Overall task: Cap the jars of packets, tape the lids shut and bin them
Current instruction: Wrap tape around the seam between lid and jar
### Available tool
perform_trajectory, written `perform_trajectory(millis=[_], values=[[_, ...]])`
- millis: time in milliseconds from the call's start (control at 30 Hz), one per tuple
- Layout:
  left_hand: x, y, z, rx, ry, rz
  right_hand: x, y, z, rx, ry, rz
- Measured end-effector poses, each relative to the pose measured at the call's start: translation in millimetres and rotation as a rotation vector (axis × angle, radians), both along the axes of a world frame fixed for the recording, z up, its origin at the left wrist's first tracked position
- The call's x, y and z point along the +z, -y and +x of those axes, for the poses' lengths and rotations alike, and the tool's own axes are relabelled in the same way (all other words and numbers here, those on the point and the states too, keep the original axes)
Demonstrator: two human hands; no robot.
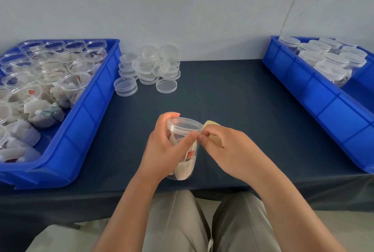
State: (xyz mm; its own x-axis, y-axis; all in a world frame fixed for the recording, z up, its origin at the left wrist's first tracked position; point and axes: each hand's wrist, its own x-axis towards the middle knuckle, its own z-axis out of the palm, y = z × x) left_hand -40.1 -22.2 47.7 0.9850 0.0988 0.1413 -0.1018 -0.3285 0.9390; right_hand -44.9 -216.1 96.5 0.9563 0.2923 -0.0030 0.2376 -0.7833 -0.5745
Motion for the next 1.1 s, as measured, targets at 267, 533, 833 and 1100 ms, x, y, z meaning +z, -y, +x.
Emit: perform_trajectory(millis=[267, 533, 833, 1100], values=[[3, -10, -2, -0.051, -0.097, -0.12, 0, 16, 2, 0.069, -0.137, 0.017], [17, -21, -12, -0.12, -0.308, -0.416, 28, 40, -2, 0.199, -0.16, 0.026], [26, -22, -25, -0.367, -0.381, -0.784, 28, 37, 11, 0.17, -0.29, 0.079], [22, -13, -30, -0.487, -0.38, -1.041, 24, 32, 9, 0.203, -0.351, 0.155]])
